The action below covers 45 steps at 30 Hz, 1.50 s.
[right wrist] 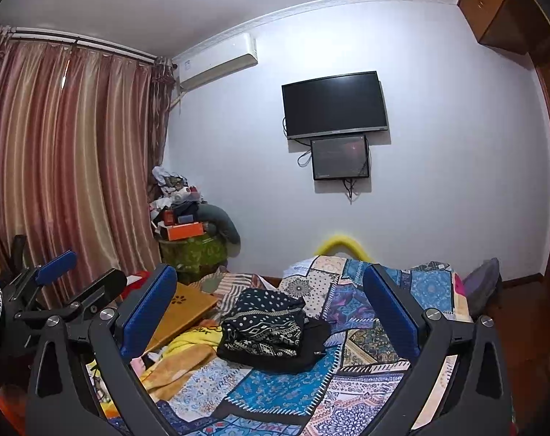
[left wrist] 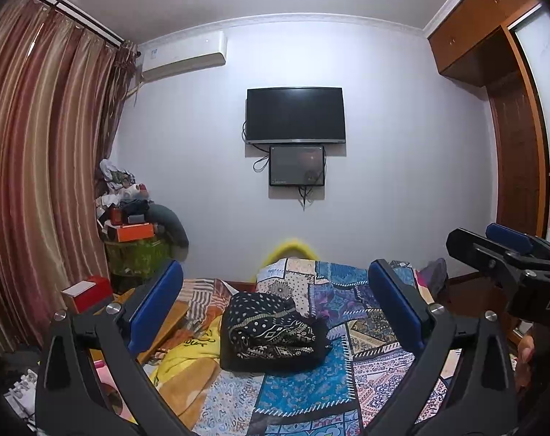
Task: Fold large clothes
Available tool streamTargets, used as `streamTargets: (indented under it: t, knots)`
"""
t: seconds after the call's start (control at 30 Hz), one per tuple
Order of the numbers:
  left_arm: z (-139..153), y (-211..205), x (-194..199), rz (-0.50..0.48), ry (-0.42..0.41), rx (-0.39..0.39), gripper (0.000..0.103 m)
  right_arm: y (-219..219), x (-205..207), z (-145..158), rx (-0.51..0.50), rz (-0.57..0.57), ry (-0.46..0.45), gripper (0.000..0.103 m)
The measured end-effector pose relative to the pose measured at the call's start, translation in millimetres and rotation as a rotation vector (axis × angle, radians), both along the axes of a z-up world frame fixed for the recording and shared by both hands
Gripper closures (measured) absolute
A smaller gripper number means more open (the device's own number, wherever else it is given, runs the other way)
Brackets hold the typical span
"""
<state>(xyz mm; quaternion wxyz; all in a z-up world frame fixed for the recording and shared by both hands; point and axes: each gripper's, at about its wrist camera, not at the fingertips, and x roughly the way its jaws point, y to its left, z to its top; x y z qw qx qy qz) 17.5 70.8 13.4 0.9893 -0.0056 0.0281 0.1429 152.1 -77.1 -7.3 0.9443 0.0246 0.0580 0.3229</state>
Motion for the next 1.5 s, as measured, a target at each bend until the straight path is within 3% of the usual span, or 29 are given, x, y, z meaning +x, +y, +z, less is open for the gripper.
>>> streamTargets:
  t: [1.5]
  knots:
    - [-9.1, 9.7, 8.6, -0.014, 0.059, -0.050, 0.000, -8.2, -8.0, -3.2, -0.034, -0.006, 0.040, 0.001]
